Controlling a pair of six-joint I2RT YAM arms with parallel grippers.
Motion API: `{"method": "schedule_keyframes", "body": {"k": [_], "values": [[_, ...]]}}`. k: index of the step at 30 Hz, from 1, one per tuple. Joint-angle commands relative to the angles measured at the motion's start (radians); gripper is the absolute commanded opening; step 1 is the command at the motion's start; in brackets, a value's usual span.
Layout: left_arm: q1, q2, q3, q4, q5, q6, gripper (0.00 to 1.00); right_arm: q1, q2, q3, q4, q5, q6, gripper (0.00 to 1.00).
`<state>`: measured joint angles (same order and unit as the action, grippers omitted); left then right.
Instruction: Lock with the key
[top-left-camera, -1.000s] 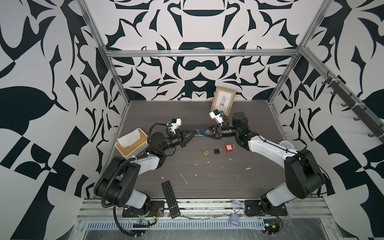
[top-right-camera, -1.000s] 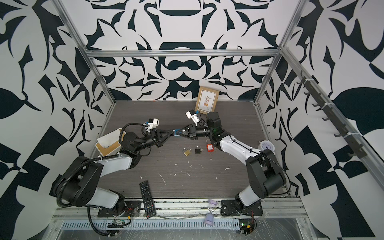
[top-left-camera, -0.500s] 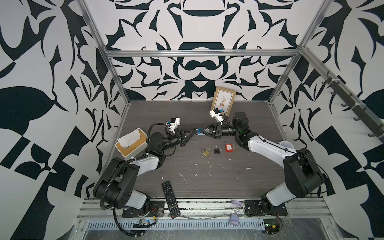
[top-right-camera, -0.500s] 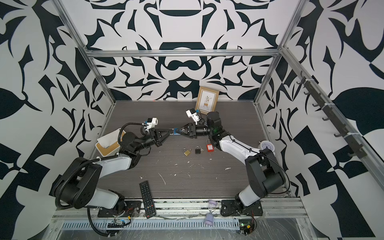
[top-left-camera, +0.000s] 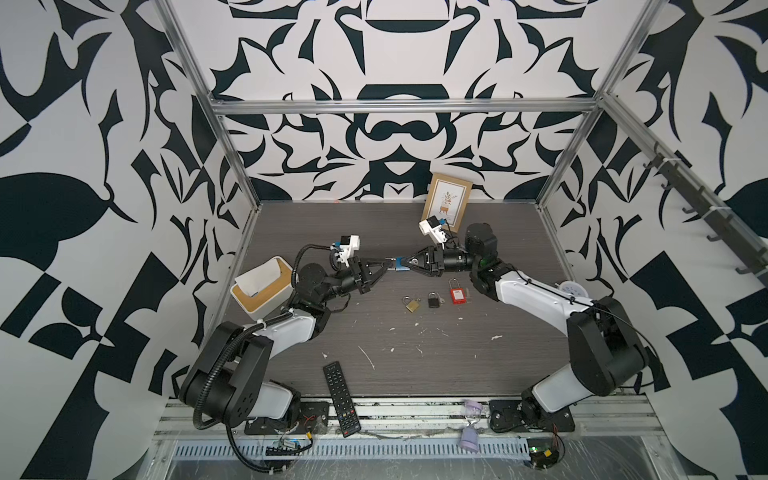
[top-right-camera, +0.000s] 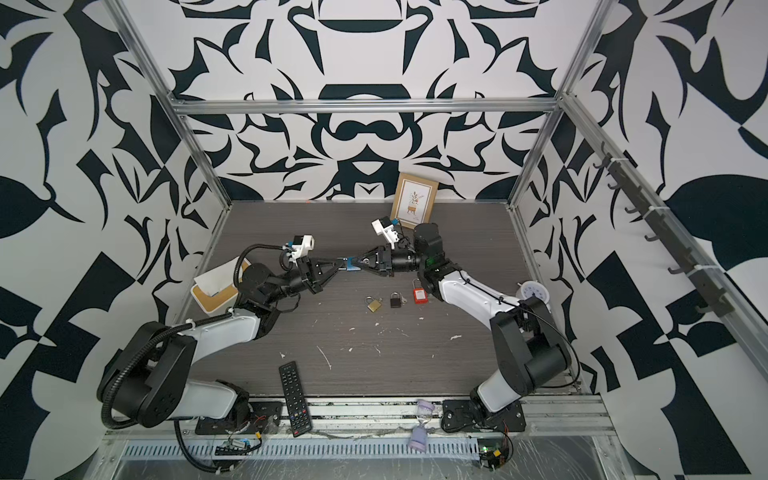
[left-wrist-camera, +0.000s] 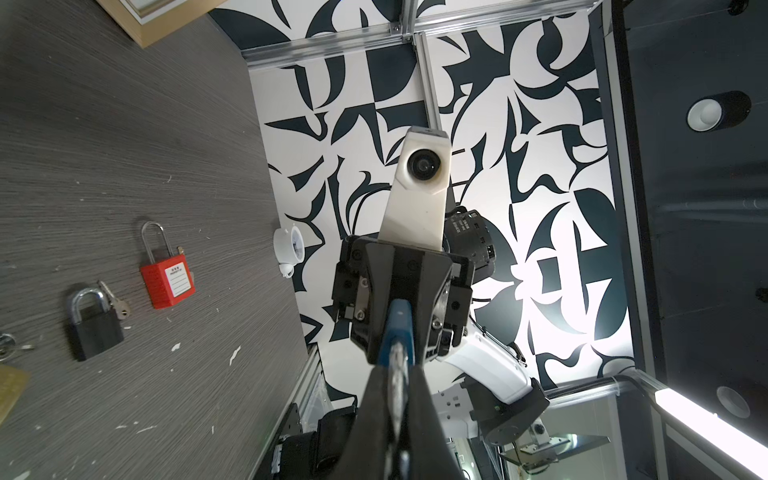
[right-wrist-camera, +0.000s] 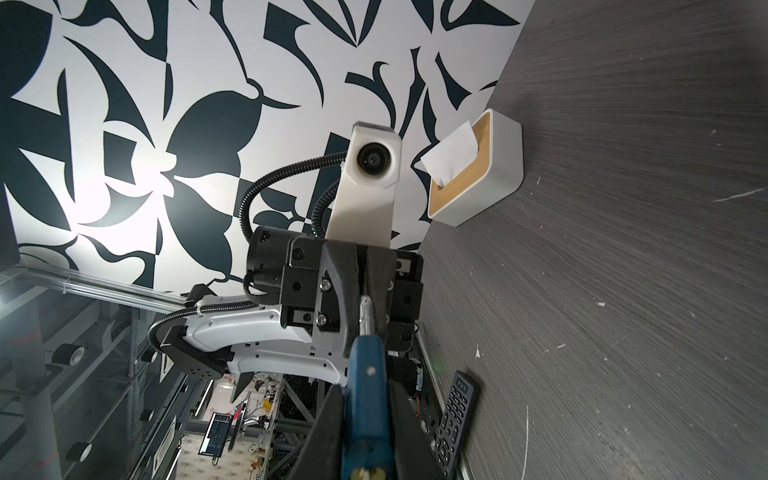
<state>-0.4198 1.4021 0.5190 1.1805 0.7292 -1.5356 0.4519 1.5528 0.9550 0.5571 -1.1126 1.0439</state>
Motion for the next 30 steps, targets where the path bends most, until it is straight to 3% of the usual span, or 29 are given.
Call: {"method": "schedule_keyframes", "body": {"k": [1,4,8,17,23,30], "values": [[0.003,-0.019,0.004,-0.032,0.027,0.023,0.00,-0.009,-0.039,0.025,0.067,-0.003,-0.024,0.21],[0.004,-0.022,0.007,-0.034,0.029,0.026,0.00,-0.010,-0.047,0.028,0.046,-0.001,-0.039,0.27],[0.004,-0.028,0.006,-0.045,0.026,0.031,0.00,-0.012,-0.053,0.031,0.009,0.011,-0.067,0.28],[0.003,-0.060,0.008,-0.121,0.013,0.078,0.00,-0.010,-0.062,0.025,0.004,0.003,-0.064,0.22],[0.003,-0.059,0.022,-0.148,0.009,0.086,0.00,-0.010,-0.066,0.014,0.002,-0.004,-0.062,0.30],[0.005,-0.054,0.019,-0.142,-0.007,0.082,0.00,-0.003,-0.077,0.006,-0.005,-0.010,-0.062,0.31]]}}
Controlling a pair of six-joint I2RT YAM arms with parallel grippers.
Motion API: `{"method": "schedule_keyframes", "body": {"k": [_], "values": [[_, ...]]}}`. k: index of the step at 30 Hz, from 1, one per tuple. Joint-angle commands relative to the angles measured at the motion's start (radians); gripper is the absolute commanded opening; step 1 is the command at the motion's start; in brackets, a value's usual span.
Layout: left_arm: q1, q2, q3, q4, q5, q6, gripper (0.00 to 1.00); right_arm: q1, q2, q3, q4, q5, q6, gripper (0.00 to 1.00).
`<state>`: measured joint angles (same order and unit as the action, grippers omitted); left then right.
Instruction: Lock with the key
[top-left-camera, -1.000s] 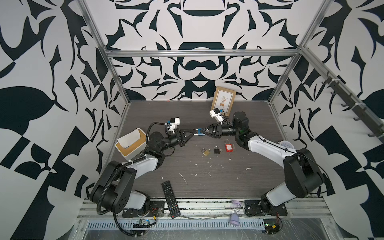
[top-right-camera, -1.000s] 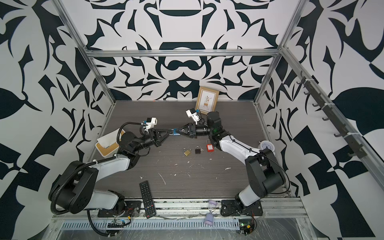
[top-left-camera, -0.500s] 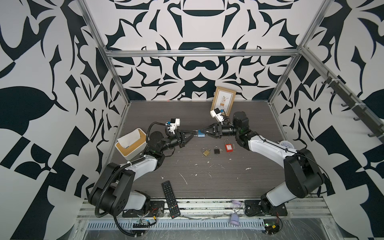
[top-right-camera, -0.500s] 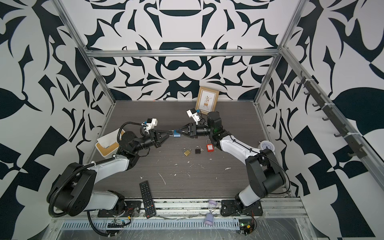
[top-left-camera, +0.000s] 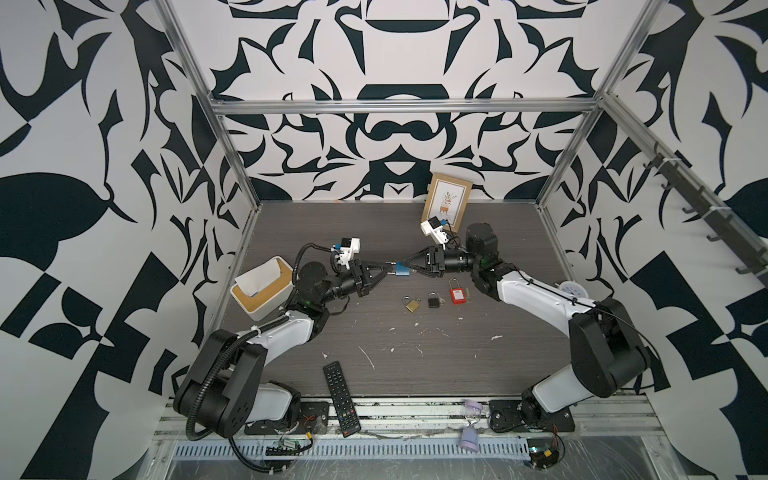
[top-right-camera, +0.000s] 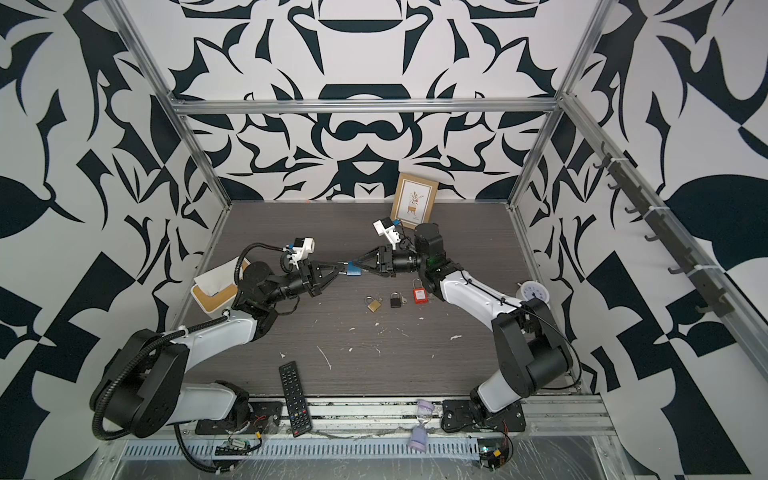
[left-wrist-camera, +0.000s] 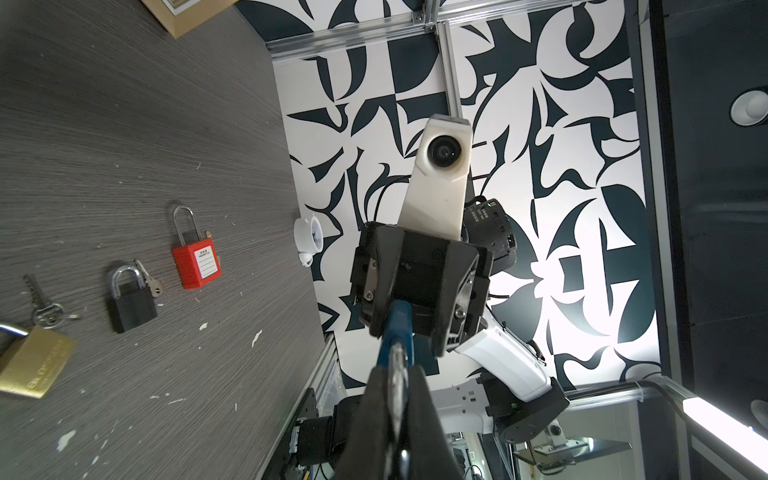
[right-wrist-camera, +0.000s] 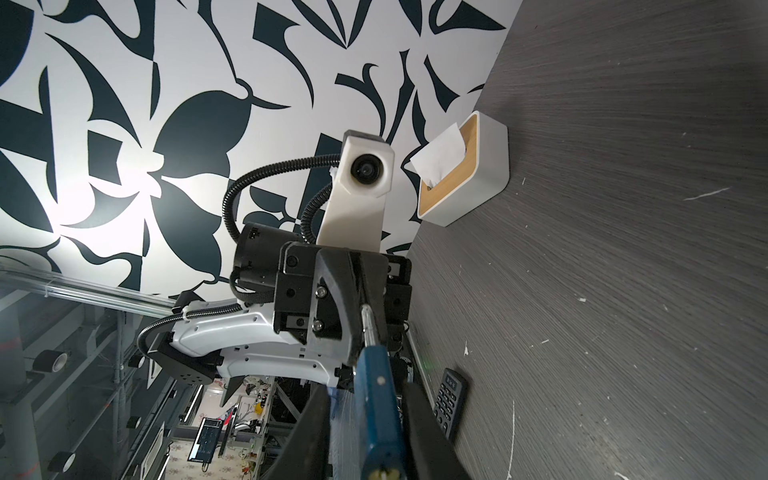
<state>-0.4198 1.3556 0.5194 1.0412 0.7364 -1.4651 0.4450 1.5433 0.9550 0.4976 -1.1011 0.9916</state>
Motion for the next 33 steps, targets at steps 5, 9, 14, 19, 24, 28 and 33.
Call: {"method": "schedule_keyframes", "body": {"k": [5,9,14,19,24,28,33], "values": [[0.005,-0.003,0.025,-0.007,-0.014,0.009,0.00,0.006,-0.076,0.001,0.039,-0.025,-0.018,0.31],[0.007,-0.001,0.018,-0.002,-0.025,0.006,0.00,0.007,-0.083,-0.001,0.017,-0.024,-0.029,0.30],[0.010,-0.001,0.024,-0.006,-0.023,0.008,0.00,0.009,-0.087,-0.009,-0.009,-0.018,-0.050,0.30],[0.010,0.006,0.031,-0.004,-0.018,0.006,0.00,0.020,-0.073,-0.001,-0.010,-0.017,-0.052,0.29],[0.011,0.016,0.030,0.006,-0.014,0.005,0.00,0.034,-0.060,0.001,-0.014,-0.017,-0.053,0.28],[0.010,0.028,0.025,0.024,-0.012,-0.004,0.00,0.035,-0.062,0.000,-0.018,-0.016,-0.054,0.28],[0.011,0.036,0.028,0.037,-0.010,-0.007,0.00,0.037,-0.060,-0.001,-0.022,-0.014,-0.053,0.17]]}}
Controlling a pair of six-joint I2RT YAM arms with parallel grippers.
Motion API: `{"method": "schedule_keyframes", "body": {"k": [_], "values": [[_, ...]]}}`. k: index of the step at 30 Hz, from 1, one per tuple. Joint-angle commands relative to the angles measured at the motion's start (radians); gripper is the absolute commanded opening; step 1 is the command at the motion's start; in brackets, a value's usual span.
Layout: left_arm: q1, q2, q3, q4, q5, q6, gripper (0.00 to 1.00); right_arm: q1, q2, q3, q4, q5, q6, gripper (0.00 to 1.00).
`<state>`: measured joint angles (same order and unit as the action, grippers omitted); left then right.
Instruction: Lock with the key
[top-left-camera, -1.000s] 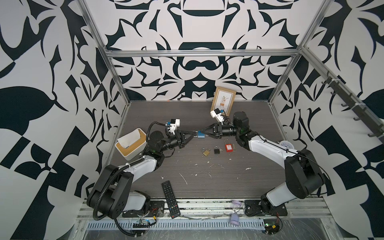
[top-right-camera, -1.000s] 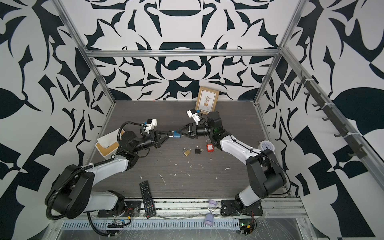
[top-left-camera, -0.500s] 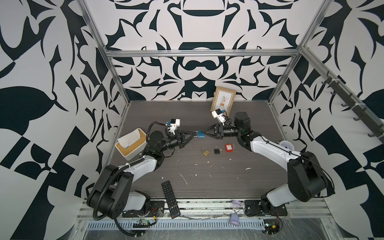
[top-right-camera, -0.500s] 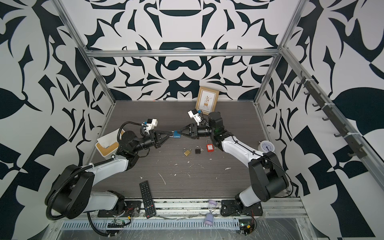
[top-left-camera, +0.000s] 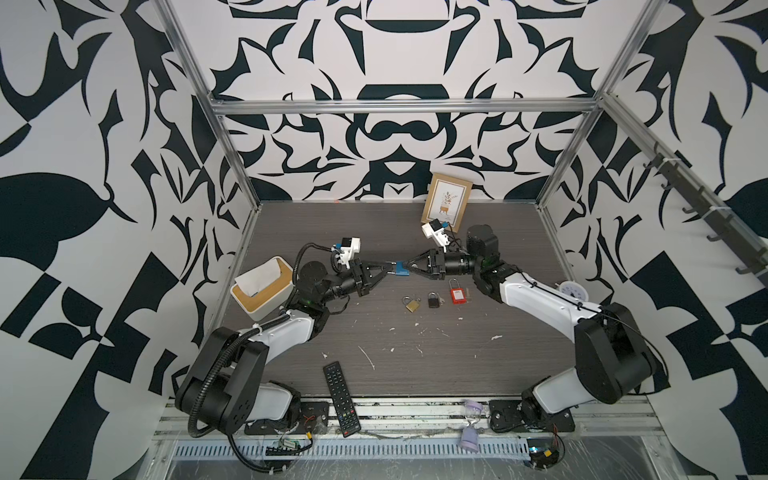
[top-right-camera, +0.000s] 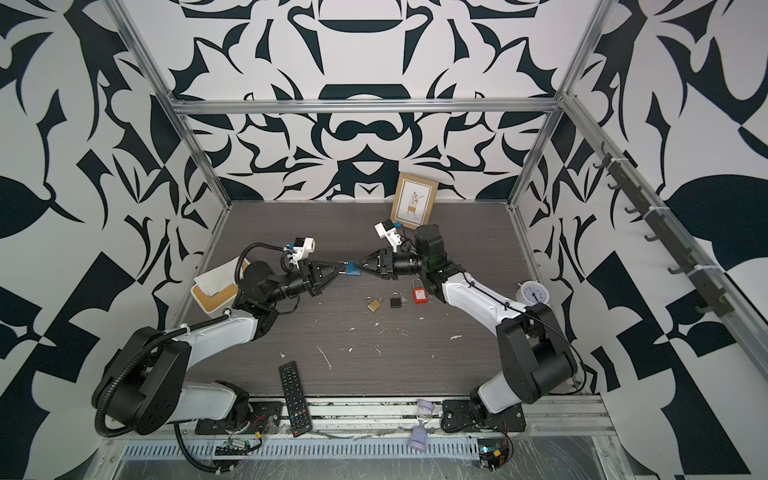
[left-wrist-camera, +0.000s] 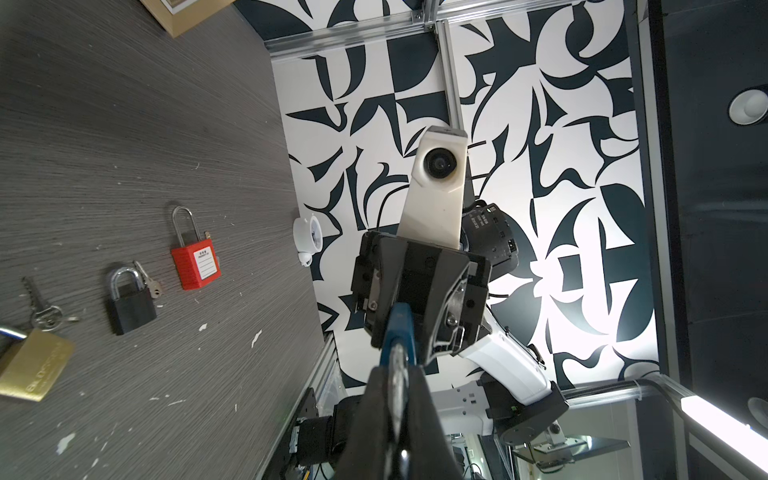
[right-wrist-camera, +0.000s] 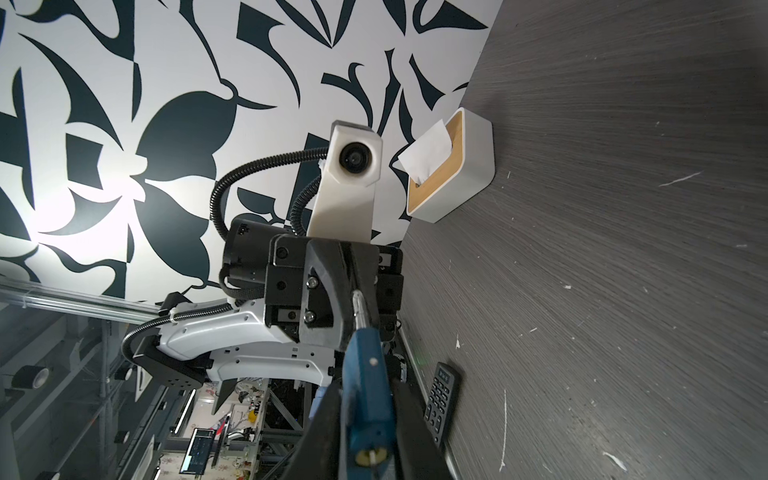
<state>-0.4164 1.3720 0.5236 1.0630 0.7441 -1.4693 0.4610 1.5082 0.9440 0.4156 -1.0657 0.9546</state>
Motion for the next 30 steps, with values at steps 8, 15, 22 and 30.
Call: {"method": "schedule_keyframes", "body": {"k": [8,15,22,30], "values": [[0.008,0.015,0.021,0.035,0.002,0.005,0.04,0.019,-0.020,0.004,0.101,-0.065,0.015,0.00],[0.013,-0.048,0.009,-0.038,0.032,0.060,0.45,0.001,0.015,0.010,0.210,-0.138,0.113,0.00],[0.049,-0.141,-0.014,-0.106,0.048,0.090,0.41,-0.012,0.030,0.016,0.233,-0.172,0.150,0.00],[0.048,-0.199,0.001,-0.209,0.083,0.155,0.28,-0.025,0.053,0.037,0.270,-0.180,0.189,0.00]]}}
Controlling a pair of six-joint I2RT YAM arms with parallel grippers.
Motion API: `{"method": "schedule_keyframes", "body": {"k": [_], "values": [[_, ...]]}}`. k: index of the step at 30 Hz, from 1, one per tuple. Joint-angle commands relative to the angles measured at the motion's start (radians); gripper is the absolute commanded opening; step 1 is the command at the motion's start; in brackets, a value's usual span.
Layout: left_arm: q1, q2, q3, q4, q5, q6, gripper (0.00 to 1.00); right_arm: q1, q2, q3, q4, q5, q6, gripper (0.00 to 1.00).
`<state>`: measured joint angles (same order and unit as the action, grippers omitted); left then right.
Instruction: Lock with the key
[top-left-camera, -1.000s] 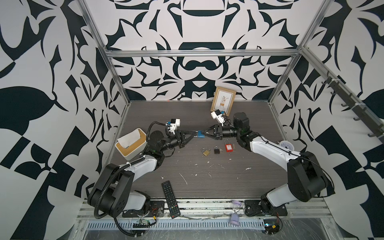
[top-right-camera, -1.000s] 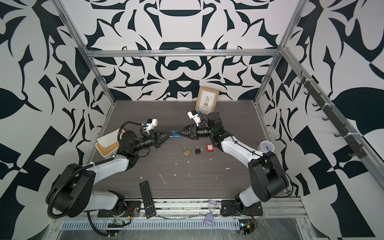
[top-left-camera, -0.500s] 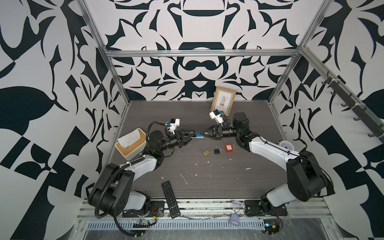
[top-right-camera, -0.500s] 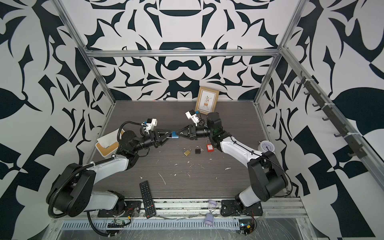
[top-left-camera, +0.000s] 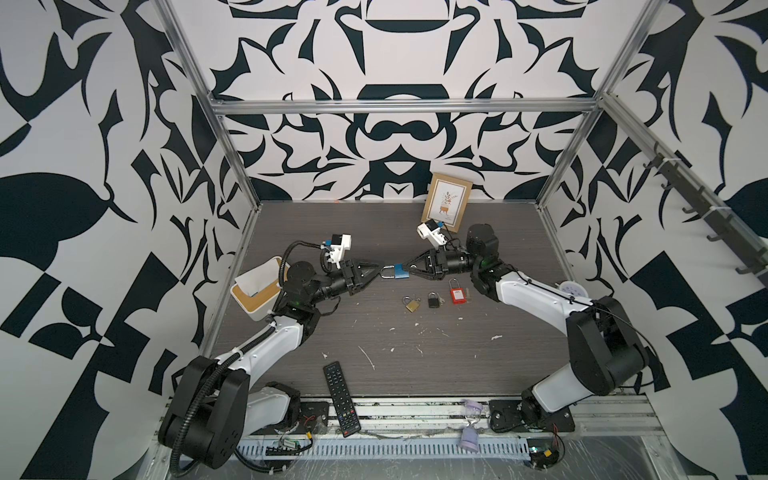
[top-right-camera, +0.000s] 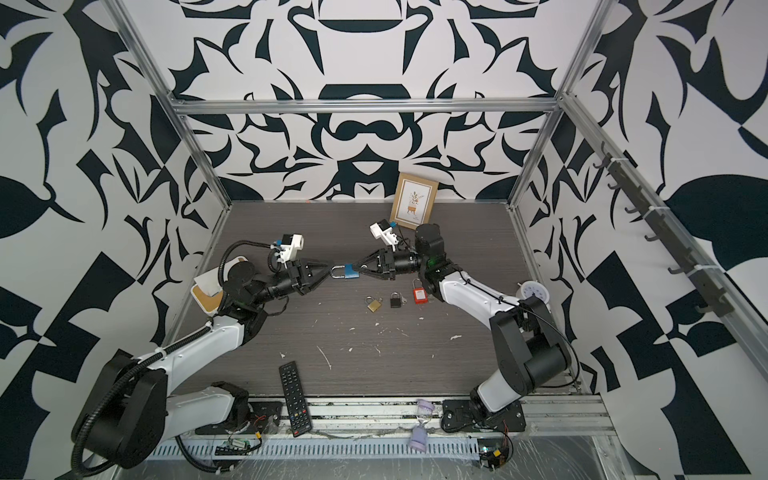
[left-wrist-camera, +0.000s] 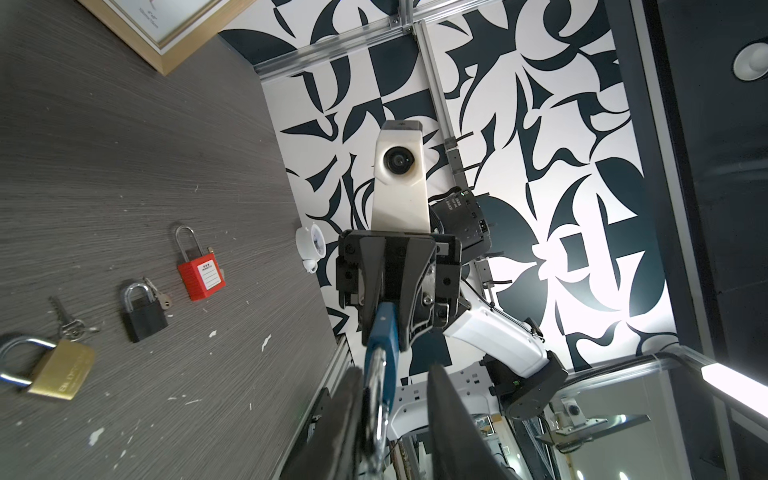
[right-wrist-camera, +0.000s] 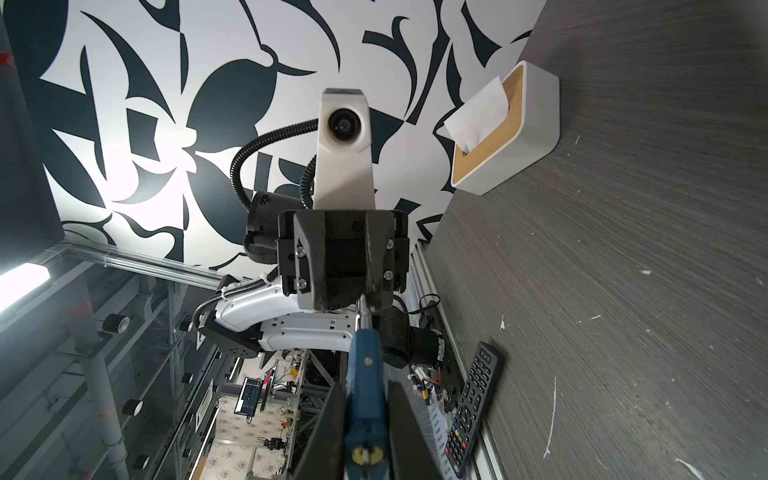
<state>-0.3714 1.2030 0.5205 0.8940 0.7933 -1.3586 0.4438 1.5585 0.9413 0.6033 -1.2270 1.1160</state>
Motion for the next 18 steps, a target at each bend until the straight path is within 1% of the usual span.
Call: {"method": "schedule_keyframes", "body": {"k": [1,8,11,18], "values": [[0.004,-0.036,0.005,-0.058,0.033,0.054,0.26,-0.008,0.005,0.042,0.085,-0.018,0.032,0.00],[0.003,-0.083,0.024,-0.195,0.037,0.133,0.18,-0.008,0.013,0.056,0.098,-0.010,0.047,0.00],[0.003,-0.101,0.027,-0.251,0.029,0.166,0.17,-0.008,0.018,0.062,0.113,-0.009,0.063,0.00],[0.003,-0.115,0.038,-0.304,0.021,0.202,0.08,-0.008,0.023,0.063,0.119,-0.009,0.070,0.00]]}}
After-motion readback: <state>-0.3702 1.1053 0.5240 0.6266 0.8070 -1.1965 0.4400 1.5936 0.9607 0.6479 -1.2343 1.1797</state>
